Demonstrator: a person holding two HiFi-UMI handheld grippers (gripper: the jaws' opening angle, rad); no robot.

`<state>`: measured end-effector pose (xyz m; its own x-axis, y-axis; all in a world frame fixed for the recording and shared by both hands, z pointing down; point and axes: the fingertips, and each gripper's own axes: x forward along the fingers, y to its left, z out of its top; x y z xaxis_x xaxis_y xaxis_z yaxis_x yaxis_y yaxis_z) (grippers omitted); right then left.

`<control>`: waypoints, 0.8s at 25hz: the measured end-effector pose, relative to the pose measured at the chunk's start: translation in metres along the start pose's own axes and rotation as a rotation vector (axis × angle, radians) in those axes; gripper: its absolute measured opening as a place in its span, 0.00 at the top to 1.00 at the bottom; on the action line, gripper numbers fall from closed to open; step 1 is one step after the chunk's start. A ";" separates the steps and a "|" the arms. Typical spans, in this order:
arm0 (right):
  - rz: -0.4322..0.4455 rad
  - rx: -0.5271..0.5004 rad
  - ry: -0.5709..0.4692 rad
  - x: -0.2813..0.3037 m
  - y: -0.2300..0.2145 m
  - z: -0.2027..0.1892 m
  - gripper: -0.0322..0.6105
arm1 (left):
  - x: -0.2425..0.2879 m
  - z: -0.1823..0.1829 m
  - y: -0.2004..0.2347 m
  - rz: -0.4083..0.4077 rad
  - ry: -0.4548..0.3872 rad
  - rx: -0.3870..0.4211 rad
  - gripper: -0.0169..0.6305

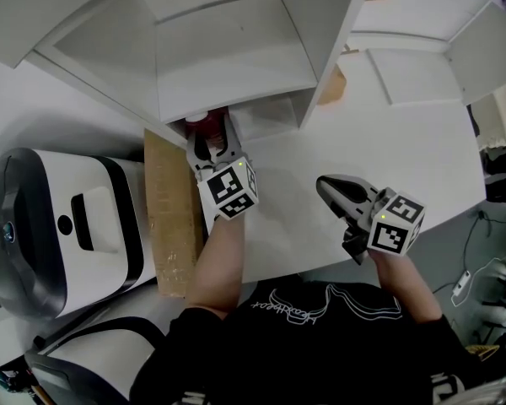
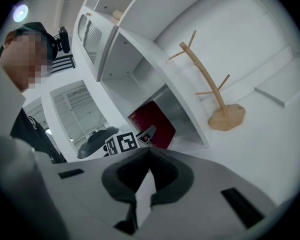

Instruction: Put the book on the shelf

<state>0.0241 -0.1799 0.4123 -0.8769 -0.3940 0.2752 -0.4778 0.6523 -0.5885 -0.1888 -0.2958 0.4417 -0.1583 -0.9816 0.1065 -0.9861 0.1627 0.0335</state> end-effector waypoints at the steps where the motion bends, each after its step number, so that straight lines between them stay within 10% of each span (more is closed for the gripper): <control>1: -0.001 -0.003 -0.003 -0.001 0.001 0.002 0.94 | 0.003 -0.002 0.000 -0.004 0.015 -0.001 0.65; 20: 0.003 -0.050 -0.055 -0.038 0.036 0.008 0.94 | -0.041 -0.028 -0.012 -0.177 0.225 -0.080 0.59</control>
<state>0.0405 -0.1466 0.3748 -0.8747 -0.4264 0.2303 -0.4785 0.6844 -0.5502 -0.1688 -0.2550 0.4651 0.0394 -0.9502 0.3091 -0.9889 0.0074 0.1486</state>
